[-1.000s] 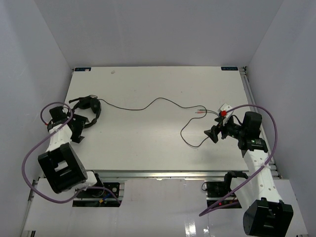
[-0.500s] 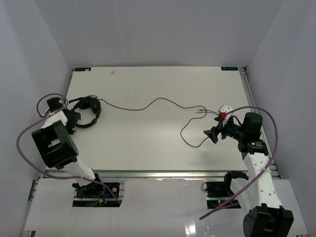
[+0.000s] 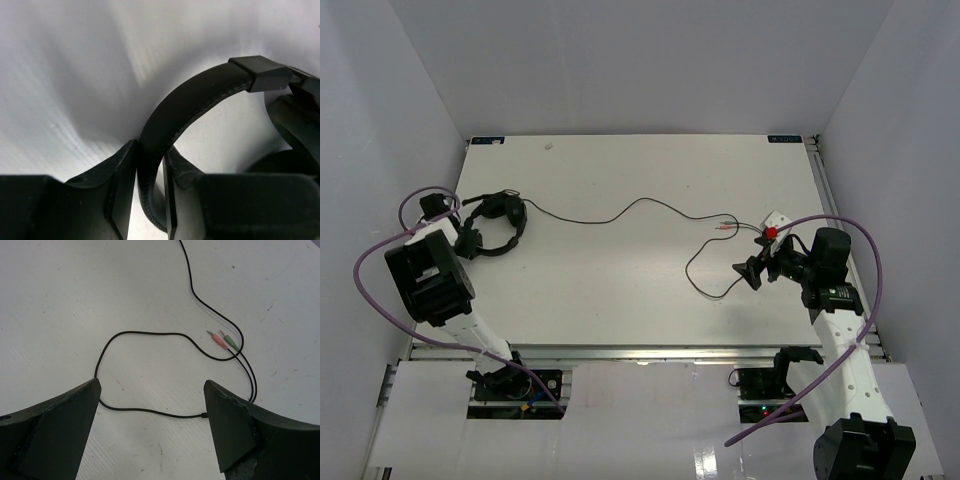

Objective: Wrap the headphones

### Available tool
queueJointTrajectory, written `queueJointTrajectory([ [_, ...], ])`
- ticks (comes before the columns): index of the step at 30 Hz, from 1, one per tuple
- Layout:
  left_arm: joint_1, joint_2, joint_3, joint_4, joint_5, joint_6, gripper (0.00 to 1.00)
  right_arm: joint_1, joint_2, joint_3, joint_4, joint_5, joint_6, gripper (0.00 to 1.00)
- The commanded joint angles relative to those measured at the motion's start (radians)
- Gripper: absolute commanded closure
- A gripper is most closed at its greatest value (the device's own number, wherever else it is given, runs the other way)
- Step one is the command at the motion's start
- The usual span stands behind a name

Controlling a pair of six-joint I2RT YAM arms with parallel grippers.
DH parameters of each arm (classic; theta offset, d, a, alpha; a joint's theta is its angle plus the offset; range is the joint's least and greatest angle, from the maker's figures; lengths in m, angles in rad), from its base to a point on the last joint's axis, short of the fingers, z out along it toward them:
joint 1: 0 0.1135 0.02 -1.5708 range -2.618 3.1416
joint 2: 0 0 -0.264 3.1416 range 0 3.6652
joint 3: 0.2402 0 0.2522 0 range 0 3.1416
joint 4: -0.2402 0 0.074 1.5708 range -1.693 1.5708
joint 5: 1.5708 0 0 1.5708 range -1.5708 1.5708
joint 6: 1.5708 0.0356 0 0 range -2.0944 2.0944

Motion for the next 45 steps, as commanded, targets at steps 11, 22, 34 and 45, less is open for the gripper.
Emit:
queueJointTrajectory([
  [11,-0.035,0.001,0.024,-0.026,0.039,0.117,1.0,0.007,0.0,-0.009,0.037,0.01,-0.005,0.1],
  [22,-0.298,-0.355,-0.064,0.029,0.238,0.379,1.0,0.007,-0.043,-0.058,-0.003,-0.168,-0.144,0.1],
  [34,-0.617,-0.763,-0.129,-0.04,0.512,0.386,1.0,0.021,-0.116,0.003,-0.199,-0.231,-0.398,0.1],
  [45,-0.868,-0.813,0.031,-0.108,0.472,0.277,1.0,0.104,-0.064,0.079,-0.12,-0.385,-0.4,0.1],
])
